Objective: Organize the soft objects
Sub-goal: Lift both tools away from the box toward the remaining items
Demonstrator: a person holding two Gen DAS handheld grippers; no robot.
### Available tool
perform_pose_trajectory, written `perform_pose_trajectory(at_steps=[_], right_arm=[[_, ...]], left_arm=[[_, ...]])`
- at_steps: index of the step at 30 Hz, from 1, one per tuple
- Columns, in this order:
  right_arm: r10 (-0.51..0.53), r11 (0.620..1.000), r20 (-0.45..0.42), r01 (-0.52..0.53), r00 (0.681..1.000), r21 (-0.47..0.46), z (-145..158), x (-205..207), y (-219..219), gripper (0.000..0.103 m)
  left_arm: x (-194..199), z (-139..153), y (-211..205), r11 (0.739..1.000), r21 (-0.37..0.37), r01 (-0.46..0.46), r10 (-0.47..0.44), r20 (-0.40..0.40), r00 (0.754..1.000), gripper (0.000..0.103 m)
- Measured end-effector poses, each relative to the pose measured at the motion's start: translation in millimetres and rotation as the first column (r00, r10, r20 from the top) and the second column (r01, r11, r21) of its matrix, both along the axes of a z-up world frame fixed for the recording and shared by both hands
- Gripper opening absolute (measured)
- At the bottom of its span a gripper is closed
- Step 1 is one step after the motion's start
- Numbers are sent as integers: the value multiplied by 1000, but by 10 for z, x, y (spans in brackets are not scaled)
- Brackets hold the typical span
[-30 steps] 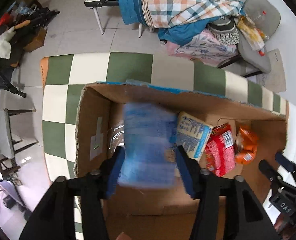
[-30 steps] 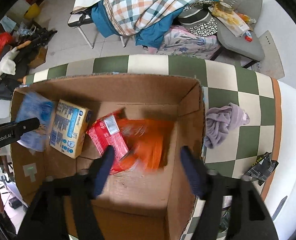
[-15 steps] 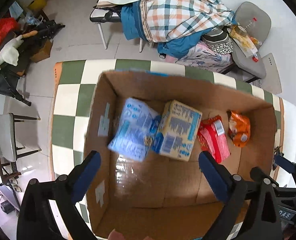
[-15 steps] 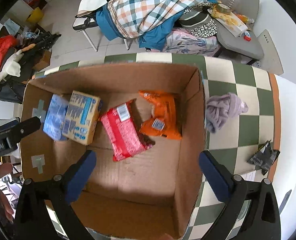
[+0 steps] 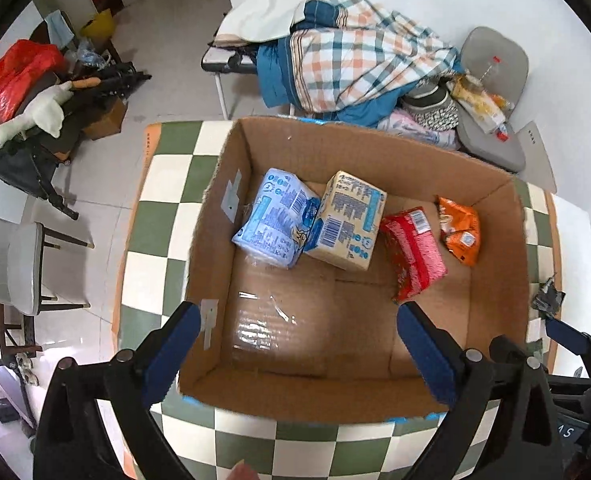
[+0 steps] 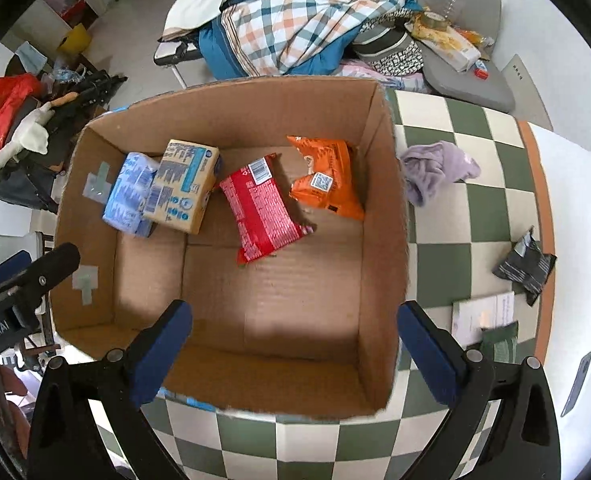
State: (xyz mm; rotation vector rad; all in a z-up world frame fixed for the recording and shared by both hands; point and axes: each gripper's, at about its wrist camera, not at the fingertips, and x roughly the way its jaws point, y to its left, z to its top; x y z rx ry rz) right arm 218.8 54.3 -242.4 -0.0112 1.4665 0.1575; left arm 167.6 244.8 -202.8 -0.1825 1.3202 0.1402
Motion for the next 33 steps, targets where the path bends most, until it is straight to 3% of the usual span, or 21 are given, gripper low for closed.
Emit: perform_pose_trajectory(at_steps=[17,26,33], right_arm=[[-8,999,220,-3,976,52,1433,-1079,-262,103],[3,992,261,-37,965,123,1831,-1396,-347,103],[-91,982,230,50,969,181,1782,-1380,-833,103]], left_arm=[[-975,1234,-294,997,63,51,-63,204,977,101],[-1217,1520,-443,996,36,83,-89,227,970,101],[-1013,1506,-975,982,57,183,-190,197,962,101]])
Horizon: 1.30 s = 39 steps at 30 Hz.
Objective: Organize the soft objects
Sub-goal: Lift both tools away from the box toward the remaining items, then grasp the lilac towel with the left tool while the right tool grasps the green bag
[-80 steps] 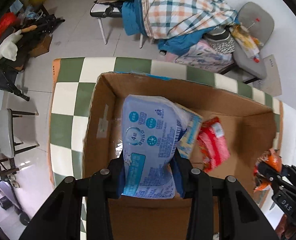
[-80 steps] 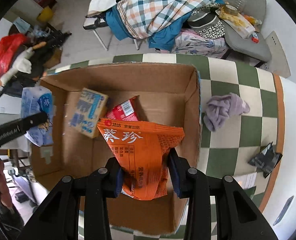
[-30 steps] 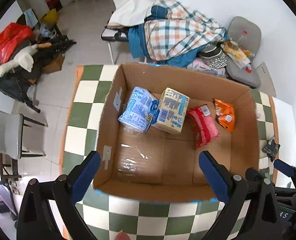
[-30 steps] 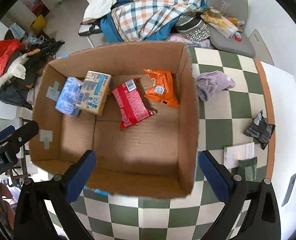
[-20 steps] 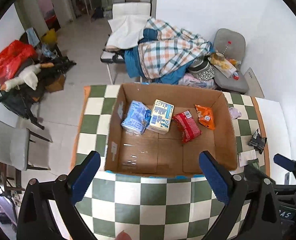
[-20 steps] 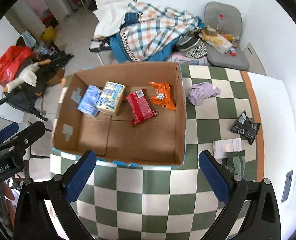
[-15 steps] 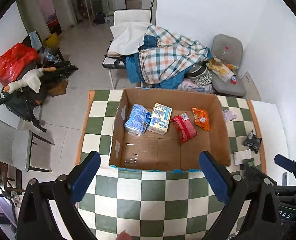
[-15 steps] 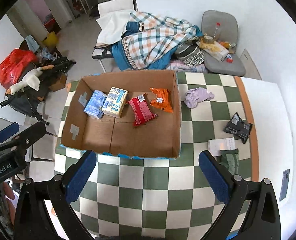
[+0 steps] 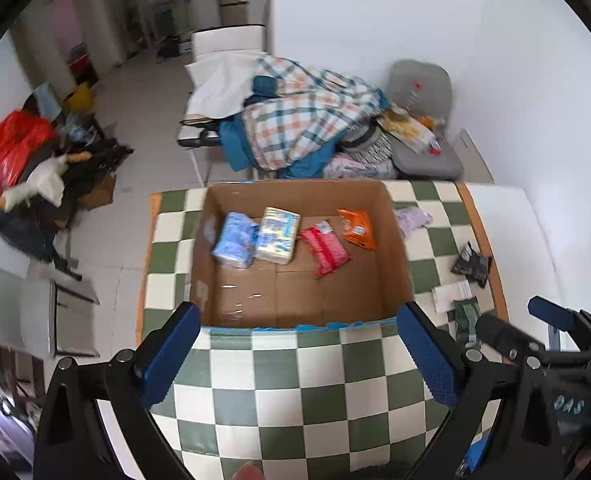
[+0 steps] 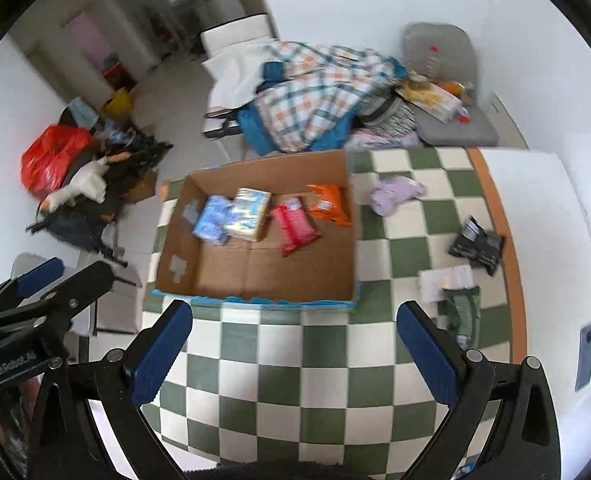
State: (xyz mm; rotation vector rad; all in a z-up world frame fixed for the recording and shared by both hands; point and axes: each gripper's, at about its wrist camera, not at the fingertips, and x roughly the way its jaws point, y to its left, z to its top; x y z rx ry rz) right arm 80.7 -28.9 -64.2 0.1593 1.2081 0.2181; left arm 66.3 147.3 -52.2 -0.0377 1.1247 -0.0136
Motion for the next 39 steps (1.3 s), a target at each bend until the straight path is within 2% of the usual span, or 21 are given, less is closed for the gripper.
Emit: perform_pose_trajectory(at_steps=[4,8,11,16,18,20,25,27,30,34,36,37,38,39], right_arm=[[-128,992,-46,127,991,-23,-259,88,-595,103],[-289,955,-131,276,948,-109,-871,201,-1357,103],[-344,939,-225,325,912,-117,-1394,291,-1755,103],[-362,932,-369,347,856,-109,-2256,386,-2174,102],[-365,930,-403,349,839,-115,-2502,398,-2245,101],[-362,930,-443,352,820,-109,-2733,398,-2297,99],[-358,928,-507,358,784,-102,-3079,402,-2420,98],[-352,930,-526,355,775,-98,-3184,406,-2454,96],[-342,931,-550,353,762,-90,-3298,405,-2463,91],[-335,932,-570,354,751,-81,-3407,399,-2428,83],[-330,933,-578,352,746,-78,-3447,401,-2408,80],[-332,934,-575,347,748,-88,-3446,407,-2383,79],[-330,936,-575,338,748,-98,-3450,412,-2361,77],[-328,938,-576,329,749,-107,-3452,414,-2338,75]], left_arm=[[308,-146,-516,993,41,112,-110,-47,993,101],[756,-420,-1150,968,94,234,-224,-100,969,101],[1130,-745,-1643,926,147,347,-322,-168,932,101],[1781,-1494,-2344,821,263,508,-420,-325,847,101],[2000,-1795,-2515,789,271,551,-437,-382,814,101],[2155,-2057,-2604,770,273,577,-438,-431,789,101],[2486,-2720,-2809,698,296,652,-439,-542,716,100],[2593,-2914,-2840,696,274,664,-433,-578,692,100],[2728,-3119,-2864,696,255,671,-423,-609,671,100],[2788,-3373,-2860,672,252,696,-406,-661,631,100],[2776,-3451,-2856,656,260,708,-404,-671,621,93],[2777,-3461,-2858,657,257,709,-404,-674,619,92],[2787,-3440,-2850,673,244,698,-409,-664,626,87],[2810,-3417,-2844,696,221,683,-409,-659,631,75]])
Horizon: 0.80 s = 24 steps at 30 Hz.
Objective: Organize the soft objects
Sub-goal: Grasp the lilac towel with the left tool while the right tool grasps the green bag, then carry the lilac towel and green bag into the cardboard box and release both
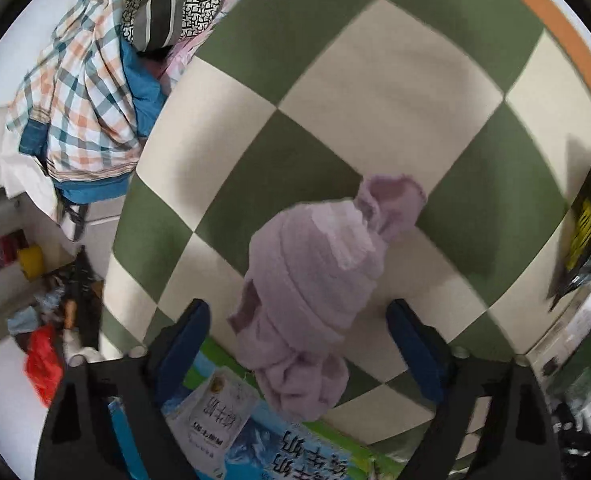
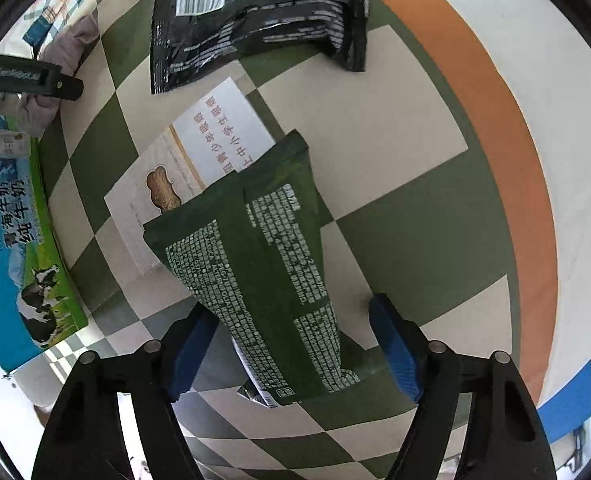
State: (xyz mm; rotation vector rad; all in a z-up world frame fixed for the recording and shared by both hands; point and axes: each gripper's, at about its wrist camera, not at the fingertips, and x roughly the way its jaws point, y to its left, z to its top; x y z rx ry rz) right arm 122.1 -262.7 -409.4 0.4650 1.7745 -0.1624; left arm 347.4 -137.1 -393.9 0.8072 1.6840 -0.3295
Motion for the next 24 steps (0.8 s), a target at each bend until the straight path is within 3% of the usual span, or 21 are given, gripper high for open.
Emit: perform_pose_trajectory(at_steps=[1,3,4,5,11,14,20,24], right_arm=[[2,1000,0,-2,1000,-3,7,36,49,70],[3,1000,2,-3,1000,-8,27,54,95,59],[-3,1000,4,3,1000,-2,31,65,105,48],[-10,1000,2,10,1000,5,51,84,125,44],[-13,1000,19,13,1000,-14,152,88,271,35],[-10,1000,32,11,999,-20,279,52,233,34],[-3,1000,106,5,994,-17,762,-54,252,33],[29,1000,185,-30,982,0,1239,-29,279,33]], left_arm=[[19,23,7,1000,-21,-23,22,-10,1000,68],[37,66,8,998,-40,-50,50,-8,999,41],[30,79,1,998,-40,-50,50,-2,999,40],[15,84,-7,998,-40,-47,48,6,999,38],[-102,234,17,996,-78,-50,55,54,997,35],[-180,450,55,988,-139,-72,84,85,993,34],[-601,1099,177,942,-311,-130,175,122,977,34],[-992,1593,418,883,-429,-188,270,138,953,34]])
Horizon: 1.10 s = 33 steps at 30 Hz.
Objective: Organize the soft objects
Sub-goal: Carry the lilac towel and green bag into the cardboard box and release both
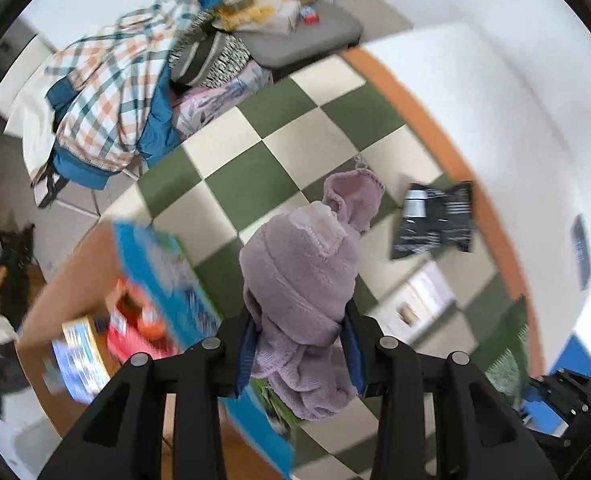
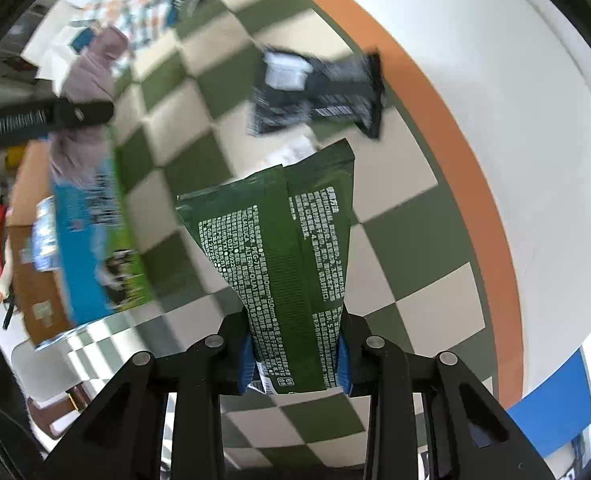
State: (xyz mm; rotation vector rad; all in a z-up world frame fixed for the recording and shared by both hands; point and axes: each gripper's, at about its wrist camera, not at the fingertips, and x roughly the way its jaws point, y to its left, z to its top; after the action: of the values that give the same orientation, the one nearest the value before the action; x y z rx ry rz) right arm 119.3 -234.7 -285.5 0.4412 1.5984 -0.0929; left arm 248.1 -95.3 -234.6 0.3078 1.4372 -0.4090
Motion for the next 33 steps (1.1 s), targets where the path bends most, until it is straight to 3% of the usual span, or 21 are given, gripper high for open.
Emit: perform_pose_trajectory(at_steps=[8,15,20,24,30,33], right_arm=[[116,991,149,-125,982,52,868,140,560,33],[238,959,208,-264,949,107,1194,294,1378,33],[323,922,204,-356,924,153,1137,441,2089,33],[368,895,180,-400,912,196,932,625,2698,33],[381,883,119,-399,917,246,538,837,3281,33],[380,884,84,-388,921,260,316,894,3463,33]], left_arm=[[-504,672,844,973,-153,-175,183,46,982,34],[-760,878,1831,931,-160,-328,341,55,939,34],[-816,749,2544,891,-111,-441,448,39,893,34],[-788,452,3088,846,-63,-530,531,-8,848,34],[-666,-83,3586,805,-20,-593,586,-130,800,34],[-595,-268,3714,798,0,-603,594,-173,786,35]])
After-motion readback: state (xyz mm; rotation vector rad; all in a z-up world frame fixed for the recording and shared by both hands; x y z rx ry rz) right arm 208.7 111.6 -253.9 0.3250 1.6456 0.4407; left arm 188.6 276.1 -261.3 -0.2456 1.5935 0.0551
